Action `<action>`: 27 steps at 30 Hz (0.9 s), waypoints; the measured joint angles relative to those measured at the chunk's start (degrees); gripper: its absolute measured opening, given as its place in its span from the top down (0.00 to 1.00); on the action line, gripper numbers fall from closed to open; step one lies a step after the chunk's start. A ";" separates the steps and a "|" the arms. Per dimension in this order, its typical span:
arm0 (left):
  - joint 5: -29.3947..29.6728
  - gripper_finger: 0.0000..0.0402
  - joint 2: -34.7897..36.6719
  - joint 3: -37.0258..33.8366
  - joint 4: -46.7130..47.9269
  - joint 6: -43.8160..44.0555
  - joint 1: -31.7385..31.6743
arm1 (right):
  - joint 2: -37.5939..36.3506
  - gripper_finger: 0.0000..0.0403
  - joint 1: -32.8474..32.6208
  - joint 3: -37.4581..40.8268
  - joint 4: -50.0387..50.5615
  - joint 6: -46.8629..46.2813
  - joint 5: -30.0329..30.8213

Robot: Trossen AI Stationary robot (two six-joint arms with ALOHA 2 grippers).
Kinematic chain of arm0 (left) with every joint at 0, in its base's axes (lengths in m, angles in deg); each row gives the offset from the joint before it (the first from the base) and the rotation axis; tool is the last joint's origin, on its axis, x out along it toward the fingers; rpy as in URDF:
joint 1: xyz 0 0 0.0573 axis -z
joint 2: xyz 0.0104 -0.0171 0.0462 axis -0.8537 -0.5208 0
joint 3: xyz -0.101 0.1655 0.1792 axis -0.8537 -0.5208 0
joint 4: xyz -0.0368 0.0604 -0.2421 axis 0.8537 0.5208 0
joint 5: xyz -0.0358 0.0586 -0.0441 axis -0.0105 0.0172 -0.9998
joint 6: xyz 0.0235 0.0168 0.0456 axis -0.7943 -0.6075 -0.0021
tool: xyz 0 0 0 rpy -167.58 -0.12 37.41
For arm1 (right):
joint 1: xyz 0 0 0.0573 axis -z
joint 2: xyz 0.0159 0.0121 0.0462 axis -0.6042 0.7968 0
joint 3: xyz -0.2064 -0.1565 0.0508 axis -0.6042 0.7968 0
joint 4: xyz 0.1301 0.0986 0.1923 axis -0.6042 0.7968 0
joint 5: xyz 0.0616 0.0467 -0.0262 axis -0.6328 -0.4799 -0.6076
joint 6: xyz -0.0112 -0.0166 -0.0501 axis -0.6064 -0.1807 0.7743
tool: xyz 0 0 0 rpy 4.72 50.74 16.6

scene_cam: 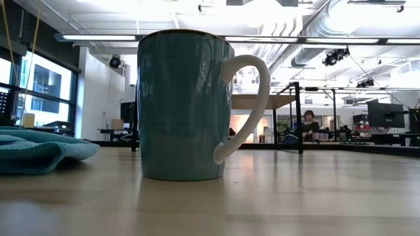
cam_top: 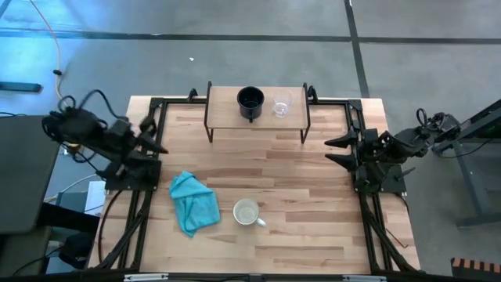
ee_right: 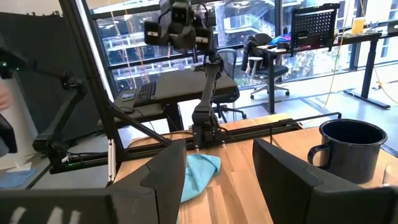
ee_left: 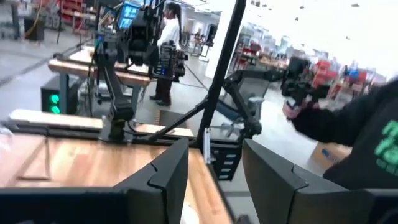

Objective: Stack small to large cups/mugs on shelf
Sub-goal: Put the blue mug on the shelf

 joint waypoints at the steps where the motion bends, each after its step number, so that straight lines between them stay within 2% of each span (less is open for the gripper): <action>1: 0.06 0.66 -0.37 -0.97 -1.40 1.76 0.00 | 0.01 0.56 0.00 0.00 0.00 0.01 0.00; 6: 3.07 0.66 -3.74 -2.56 -3.58 4.34 0.00 | 0.01 0.56 0.00 0.00 0.02 0.00 0.00; 19: 3.45 0.66 -20.54 -2.69 -1.22 6.81 0.00 | 0.01 0.56 0.00 -0.02 0.46 -0.25 -0.27; 27: 10.19 0.66 -28.26 -2.69 1.58 8.65 0.02 | 0.01 0.56 0.00 -0.02 2.20 -1.60 -0.79</action>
